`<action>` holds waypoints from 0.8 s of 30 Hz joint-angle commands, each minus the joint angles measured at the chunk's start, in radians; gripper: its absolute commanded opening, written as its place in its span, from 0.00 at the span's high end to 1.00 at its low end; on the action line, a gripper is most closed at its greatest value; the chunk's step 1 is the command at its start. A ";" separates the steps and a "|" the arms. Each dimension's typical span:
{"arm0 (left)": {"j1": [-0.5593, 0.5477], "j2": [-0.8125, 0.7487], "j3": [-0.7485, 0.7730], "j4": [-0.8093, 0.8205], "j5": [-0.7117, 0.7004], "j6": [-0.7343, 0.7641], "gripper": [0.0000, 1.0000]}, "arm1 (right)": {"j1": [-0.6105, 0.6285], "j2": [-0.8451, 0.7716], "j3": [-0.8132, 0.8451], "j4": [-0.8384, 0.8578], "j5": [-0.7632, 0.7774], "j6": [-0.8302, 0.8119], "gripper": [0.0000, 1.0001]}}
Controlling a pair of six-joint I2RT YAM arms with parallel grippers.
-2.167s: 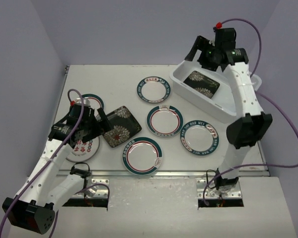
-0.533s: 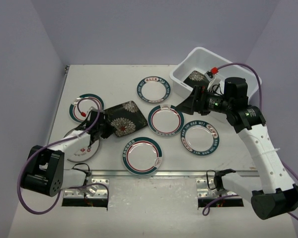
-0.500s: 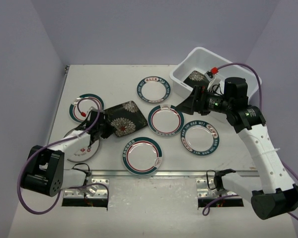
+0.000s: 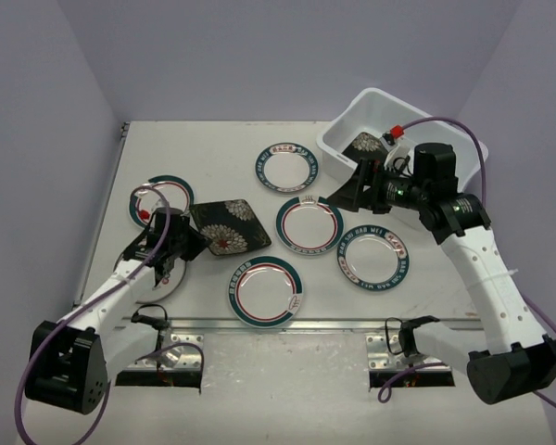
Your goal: Place the plates into the plastic bin on the countertop
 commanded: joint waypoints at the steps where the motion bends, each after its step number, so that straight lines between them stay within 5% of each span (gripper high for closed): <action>1: 0.011 -0.139 0.084 0.077 0.077 -0.068 1.00 | -0.005 0.054 0.020 0.017 -0.037 -0.023 0.01; 10: 0.011 -0.197 0.191 0.029 0.184 -0.038 1.00 | -0.002 0.252 0.065 0.073 -0.125 0.001 0.01; 21: 0.006 -0.131 0.195 0.448 0.565 -0.110 1.00 | 0.059 0.467 0.138 0.152 -0.175 0.084 0.07; 24: -0.004 -0.101 0.194 0.582 0.604 -0.154 1.00 | 0.068 0.486 0.139 0.194 -0.195 0.118 0.20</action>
